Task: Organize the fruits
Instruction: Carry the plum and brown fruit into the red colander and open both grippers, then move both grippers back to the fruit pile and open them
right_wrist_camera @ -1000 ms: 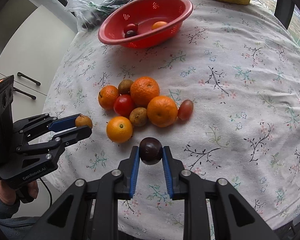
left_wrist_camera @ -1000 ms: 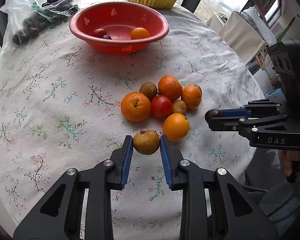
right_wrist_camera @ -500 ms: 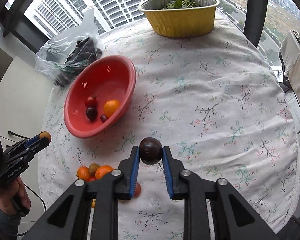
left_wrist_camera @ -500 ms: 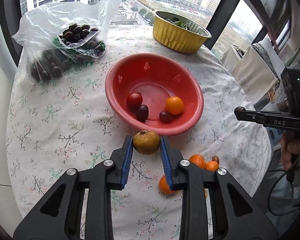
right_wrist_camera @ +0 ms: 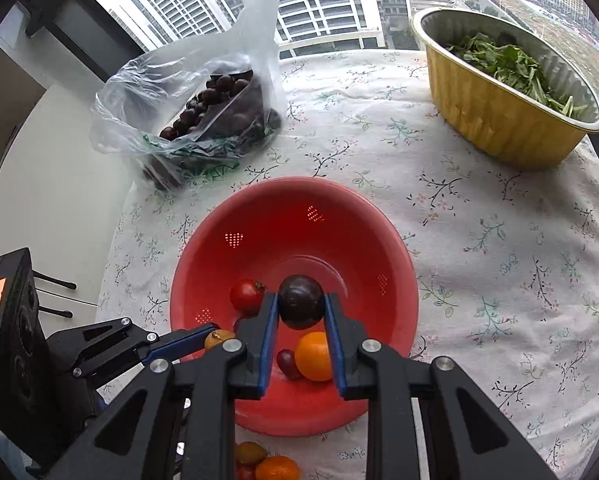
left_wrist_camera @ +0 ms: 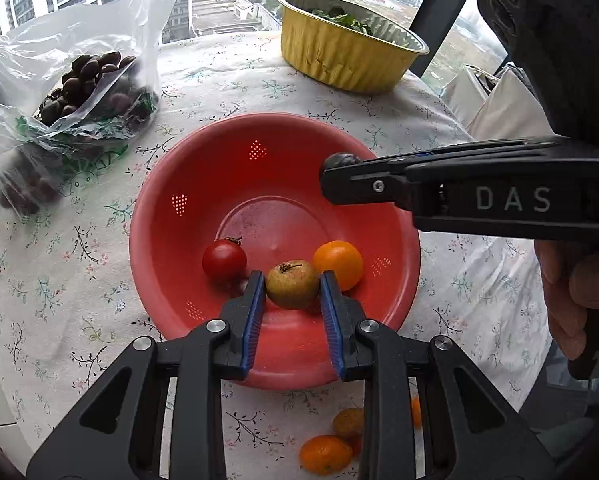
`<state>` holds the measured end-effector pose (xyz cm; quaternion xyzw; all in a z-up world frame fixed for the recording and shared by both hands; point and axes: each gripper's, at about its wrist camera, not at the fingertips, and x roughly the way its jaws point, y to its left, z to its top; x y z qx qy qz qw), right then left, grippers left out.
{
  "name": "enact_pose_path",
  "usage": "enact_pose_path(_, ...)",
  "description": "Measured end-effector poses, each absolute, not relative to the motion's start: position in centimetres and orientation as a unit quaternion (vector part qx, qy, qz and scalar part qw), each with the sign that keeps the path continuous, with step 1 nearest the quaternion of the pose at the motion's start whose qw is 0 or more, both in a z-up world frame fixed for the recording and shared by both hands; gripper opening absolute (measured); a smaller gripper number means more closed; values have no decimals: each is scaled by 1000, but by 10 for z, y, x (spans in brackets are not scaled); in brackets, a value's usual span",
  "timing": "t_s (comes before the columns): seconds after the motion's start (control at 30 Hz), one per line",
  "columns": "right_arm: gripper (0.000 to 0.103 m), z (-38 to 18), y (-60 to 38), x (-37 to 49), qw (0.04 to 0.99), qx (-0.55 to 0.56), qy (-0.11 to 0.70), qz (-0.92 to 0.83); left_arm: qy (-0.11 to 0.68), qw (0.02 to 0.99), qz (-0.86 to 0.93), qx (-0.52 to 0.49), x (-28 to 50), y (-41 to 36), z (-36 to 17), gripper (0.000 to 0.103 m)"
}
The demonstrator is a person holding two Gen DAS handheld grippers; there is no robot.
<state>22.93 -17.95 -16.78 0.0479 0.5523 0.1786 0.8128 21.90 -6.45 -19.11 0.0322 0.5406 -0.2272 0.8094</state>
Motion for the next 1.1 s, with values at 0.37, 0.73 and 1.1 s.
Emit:
enact_pose_path(0.37, 26, -207, -168, 246, 787, 3, 590, 182, 561, 799, -215, 30, 227, -73, -220, 26)
enact_pose_path(0.73, 48, -212, -167, 253, 787, -4, 592, 171, 561, 801, -207, 30, 228, -76, -225, 59)
enact_pose_path(1.1, 62, -164, -204, 217, 819, 65, 545, 169, 532, 822, -205, 6, 191, -47, -182, 87)
